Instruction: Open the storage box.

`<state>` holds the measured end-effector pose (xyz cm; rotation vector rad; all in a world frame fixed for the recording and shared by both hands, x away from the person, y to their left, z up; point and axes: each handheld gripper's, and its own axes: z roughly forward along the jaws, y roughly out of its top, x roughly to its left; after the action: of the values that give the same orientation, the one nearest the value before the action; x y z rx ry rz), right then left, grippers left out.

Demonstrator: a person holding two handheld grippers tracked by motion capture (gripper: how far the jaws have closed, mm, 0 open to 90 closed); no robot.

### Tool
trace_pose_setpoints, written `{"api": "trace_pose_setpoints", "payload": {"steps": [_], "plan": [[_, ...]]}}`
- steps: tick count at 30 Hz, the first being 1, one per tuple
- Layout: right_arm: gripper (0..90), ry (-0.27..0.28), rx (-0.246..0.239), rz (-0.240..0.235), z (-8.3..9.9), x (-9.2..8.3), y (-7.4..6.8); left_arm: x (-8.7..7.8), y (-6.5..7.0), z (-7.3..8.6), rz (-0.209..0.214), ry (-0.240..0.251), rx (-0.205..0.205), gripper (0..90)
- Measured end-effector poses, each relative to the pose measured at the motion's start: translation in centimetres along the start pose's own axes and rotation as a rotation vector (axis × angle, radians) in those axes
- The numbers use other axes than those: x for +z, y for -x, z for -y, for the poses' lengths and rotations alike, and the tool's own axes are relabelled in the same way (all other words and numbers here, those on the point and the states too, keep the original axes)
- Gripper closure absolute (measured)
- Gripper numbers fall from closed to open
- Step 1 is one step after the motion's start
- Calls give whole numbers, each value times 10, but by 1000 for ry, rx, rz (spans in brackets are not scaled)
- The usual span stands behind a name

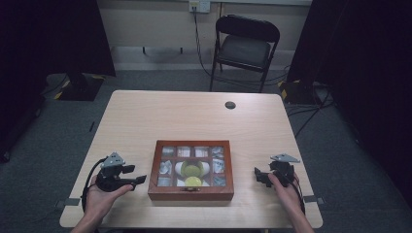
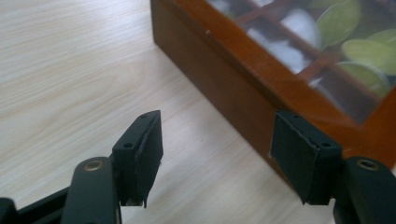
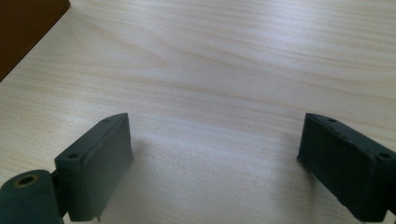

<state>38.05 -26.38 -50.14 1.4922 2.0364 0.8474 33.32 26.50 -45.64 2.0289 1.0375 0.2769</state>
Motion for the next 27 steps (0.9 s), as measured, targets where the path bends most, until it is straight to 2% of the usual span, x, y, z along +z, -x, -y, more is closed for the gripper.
{"api": "trace_pose_setpoints", "payload": {"steps": [2, 5, 6, 8, 10, 13, 15, 18, 20, 22, 23, 24, 25, 27], "plan": [[89, 0, -2, -2, 0, 0, 0, 0, 4, -2, 7, 2, 32, 374], [89, 0, -3, -4, 0, 0, 0, -1, 10, -4, 31, 10, 42, 374], [89, 0, -3, -3, 0, 0, 0, -1, 10, -4, 33, 23, 24, 376], [88, 0, -3, -4, 0, 0, 0, -2, 9, -4, 78, 57, -23, 423], [89, 0, -3, -3, 0, 0, 0, -2, 10, -4, 77, 43, -1, 431], [89, 0, -3, -4, 0, 0, 0, -3, 11, -6, 113, 33, 3, 461], [89, 0, -3, -3, 0, 0, 0, -5, 14, -8, 167, 54, 15, 497], [89, 0, -3, -3, 0, 0, 0, -7, 19, -11, 172, 71, 52, 550], [89, 0, -3, -4, 0, 0, 0, -8, 22, -13, 212, 87, 49, 589], [89, 0, -3, -4, 0, 0, 0, -7, 23, -15, 273, 92, 21, 582], [89, 0, -3, -4, 0, 0, 0, -7, 25, -15, 265, 104, 29, 582], [89, 0, -3, -4, 0, 0, 0, -8, 28, -17, 238, 101, 50, 582], [89, 0, -3, -3, 0, 0, 0, -8, 29, -18, 254, 99, 54, 589], [89, 0, -4, -3, 0, 0, 0, -8, 33, -21, 244, 84, 90, 589]]}}
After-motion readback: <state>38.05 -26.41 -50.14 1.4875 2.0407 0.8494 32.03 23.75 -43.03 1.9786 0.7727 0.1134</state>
